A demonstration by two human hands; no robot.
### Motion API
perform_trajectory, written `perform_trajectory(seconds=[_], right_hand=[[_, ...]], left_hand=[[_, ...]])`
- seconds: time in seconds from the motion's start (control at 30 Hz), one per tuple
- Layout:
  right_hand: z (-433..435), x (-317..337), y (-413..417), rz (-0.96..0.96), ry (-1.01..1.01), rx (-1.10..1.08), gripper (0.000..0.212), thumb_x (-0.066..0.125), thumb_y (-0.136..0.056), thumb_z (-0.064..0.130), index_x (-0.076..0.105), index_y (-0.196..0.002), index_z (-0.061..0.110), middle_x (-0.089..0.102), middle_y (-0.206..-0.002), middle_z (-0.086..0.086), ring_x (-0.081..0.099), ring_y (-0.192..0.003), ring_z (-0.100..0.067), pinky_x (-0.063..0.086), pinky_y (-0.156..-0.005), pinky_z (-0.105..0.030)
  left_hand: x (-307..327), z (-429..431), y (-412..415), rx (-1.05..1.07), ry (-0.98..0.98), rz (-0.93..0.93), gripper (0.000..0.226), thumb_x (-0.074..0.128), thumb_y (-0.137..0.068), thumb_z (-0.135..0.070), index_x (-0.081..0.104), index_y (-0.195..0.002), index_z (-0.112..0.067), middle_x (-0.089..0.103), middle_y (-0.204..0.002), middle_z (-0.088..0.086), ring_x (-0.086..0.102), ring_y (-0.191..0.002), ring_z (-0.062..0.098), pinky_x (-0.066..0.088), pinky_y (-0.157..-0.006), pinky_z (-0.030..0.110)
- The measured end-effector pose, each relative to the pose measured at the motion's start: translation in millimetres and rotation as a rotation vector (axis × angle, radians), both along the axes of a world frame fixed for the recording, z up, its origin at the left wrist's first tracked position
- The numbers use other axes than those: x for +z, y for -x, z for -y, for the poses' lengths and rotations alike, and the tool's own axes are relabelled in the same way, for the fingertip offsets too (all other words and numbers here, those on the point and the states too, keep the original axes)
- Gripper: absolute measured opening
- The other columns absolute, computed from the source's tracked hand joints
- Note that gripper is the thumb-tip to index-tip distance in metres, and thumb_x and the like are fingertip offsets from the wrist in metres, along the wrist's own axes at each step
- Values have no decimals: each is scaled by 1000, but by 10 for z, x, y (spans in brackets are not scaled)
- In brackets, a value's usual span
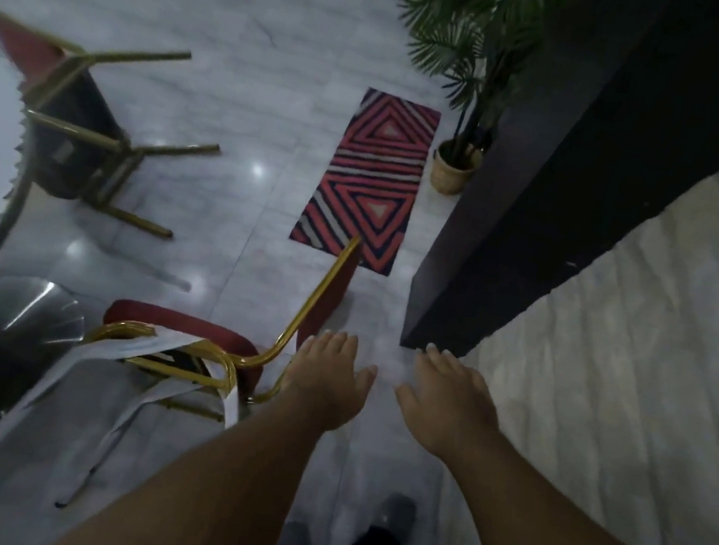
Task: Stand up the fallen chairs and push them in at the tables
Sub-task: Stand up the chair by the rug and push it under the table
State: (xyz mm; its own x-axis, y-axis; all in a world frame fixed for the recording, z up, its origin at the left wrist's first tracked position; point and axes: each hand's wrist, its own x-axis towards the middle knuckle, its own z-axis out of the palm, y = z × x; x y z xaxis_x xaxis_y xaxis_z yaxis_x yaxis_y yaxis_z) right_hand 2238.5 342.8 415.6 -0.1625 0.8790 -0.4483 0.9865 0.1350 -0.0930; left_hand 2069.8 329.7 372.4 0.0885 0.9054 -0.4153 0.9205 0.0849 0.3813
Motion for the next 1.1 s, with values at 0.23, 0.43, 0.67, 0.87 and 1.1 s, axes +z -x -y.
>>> perform_trajectory(seconds=[0.23,0.43,0.67,0.87,1.1], right_hand=[[-1284,-219,149,-17,42,291,61,33,-103,48,25,-156,19,22,-166,-2,19,-151,-21,11,-122,-43],[-2424,-532,387,87,39,520,68,36,-100,53,23,-158,20,24,-165,-4,23,-150,-24,16,-123,-46],[-3330,-1050,987,122,120,639,70,34,-101,54,15,-160,21,15,-168,-4,15,-153,-25,12,-124,-46],[-3854,-1440,1286,109,176,782,71,35,-100,54,13,-160,21,14,-168,-4,13,-154,-23,13,-124,-48],[-4629,-2230,1376,151,224,961,71,39,-101,50,11,-161,23,10,-169,-5,8,-154,-25,6,-124,-46]], left_hand=[[-172,-821,48,252,34,-40,70,26,-105,-54,21,-160,-11,24,-167,10,20,-155,28,18,-126,46],[-290,-1497,252,474,-26,23,63,34,-105,-49,29,-156,-12,33,-163,9,28,-151,26,20,-125,42],[-847,-2087,617,593,105,30,64,34,-104,-48,26,-156,-11,32,-162,12,27,-150,31,18,-126,47],[-1227,-2571,645,702,156,83,65,36,-103,-46,23,-157,-11,29,-164,11,25,-151,29,17,-127,45],[-2084,-3146,458,839,273,151,72,41,-102,-45,15,-160,-12,19,-168,8,17,-155,27,12,-128,42]])
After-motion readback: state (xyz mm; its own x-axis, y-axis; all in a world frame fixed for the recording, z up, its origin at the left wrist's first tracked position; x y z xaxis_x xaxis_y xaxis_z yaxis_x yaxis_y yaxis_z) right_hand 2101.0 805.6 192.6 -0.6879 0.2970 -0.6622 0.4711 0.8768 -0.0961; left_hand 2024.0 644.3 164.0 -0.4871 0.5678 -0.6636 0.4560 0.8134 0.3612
